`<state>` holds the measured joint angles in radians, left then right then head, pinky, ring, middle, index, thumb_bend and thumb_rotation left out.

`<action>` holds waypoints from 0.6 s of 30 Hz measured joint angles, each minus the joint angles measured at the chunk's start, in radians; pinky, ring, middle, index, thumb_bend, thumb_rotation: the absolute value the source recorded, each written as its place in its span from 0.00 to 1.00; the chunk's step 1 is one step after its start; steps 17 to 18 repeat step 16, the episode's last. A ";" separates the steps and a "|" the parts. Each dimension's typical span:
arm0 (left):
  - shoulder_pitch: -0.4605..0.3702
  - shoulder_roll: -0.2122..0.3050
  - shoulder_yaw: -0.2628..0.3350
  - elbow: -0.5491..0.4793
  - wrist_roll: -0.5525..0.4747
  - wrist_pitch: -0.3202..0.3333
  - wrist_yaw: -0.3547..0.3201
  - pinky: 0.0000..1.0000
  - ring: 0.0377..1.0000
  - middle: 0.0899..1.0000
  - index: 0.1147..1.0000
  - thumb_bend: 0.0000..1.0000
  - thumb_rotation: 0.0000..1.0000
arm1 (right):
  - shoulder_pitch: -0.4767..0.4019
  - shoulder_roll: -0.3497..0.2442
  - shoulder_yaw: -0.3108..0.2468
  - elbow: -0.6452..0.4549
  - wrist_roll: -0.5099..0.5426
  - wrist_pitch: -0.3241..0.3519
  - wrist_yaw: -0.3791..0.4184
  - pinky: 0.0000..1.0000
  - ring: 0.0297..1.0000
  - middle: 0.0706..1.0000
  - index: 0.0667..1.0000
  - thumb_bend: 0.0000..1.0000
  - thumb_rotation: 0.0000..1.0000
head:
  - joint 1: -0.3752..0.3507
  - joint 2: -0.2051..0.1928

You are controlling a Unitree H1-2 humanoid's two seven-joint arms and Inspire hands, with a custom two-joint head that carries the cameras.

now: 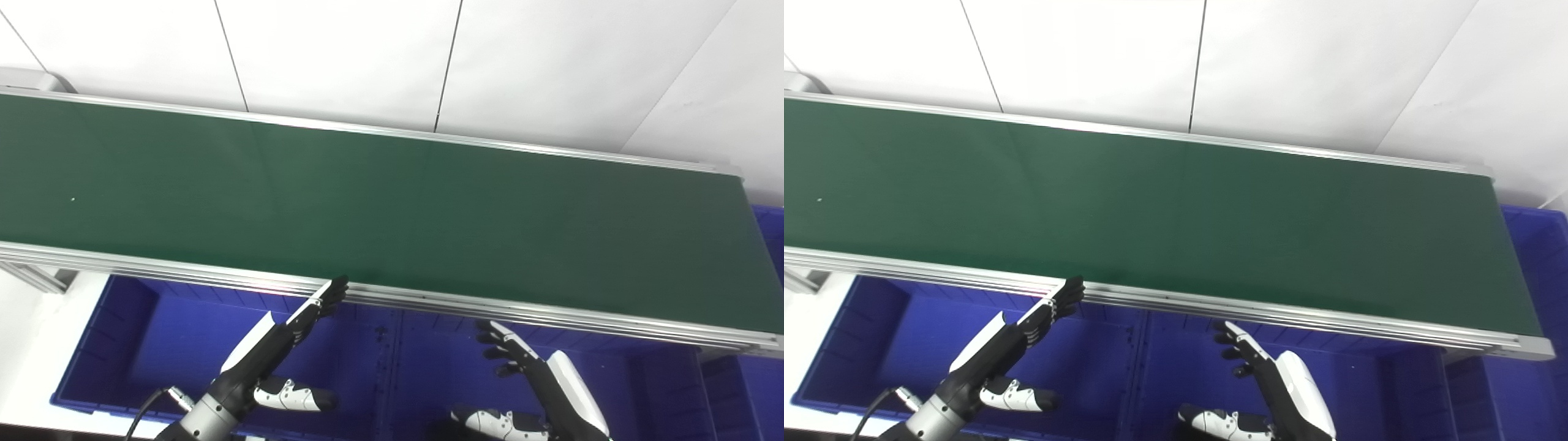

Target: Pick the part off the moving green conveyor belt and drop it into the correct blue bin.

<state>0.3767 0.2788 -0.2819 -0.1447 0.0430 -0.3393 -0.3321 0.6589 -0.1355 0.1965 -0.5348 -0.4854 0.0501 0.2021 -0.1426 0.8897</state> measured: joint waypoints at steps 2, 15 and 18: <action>-0.001 -0.008 0.004 0.013 -0.002 0.000 0.001 0.95 0.99 1.00 1.00 0.80 0.61 | 0.003 0.011 0.009 0.024 0.016 -0.015 -0.025 0.72 0.81 0.85 0.93 0.71 0.50 | -0.006 -0.003; 0.002 -0.018 0.025 0.027 -0.016 -0.010 0.001 0.93 0.98 1.00 1.00 0.81 0.64 | -0.018 0.010 0.061 0.110 -0.001 -0.047 -0.098 0.79 0.86 0.91 0.96 0.78 0.57 | -0.011 -0.031; 0.002 -0.018 0.026 0.028 -0.016 -0.011 0.001 0.93 0.98 1.00 1.00 0.81 0.64 | -0.019 0.010 0.064 0.113 0.000 -0.048 -0.099 0.79 0.86 0.91 0.97 0.78 0.57 | -0.011 -0.031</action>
